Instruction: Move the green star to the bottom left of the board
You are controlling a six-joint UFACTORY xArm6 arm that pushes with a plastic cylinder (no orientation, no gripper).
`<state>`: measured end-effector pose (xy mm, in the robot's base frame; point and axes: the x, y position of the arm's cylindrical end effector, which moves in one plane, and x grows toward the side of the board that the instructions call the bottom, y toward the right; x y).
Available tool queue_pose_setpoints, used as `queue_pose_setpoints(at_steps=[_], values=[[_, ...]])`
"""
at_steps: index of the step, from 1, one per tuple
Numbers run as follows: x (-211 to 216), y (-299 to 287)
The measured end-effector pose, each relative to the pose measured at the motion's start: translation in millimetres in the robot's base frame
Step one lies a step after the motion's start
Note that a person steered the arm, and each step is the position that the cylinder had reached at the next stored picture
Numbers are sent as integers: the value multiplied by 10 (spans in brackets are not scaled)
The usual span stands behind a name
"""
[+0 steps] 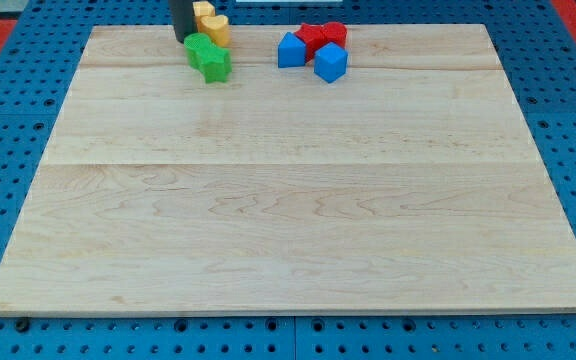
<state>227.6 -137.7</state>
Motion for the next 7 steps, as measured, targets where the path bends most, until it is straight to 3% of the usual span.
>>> queue_pose_setpoints(at_steps=[1,5,6,7], values=[[319,0],[860,1162],[779,1330],[1079,1182]])
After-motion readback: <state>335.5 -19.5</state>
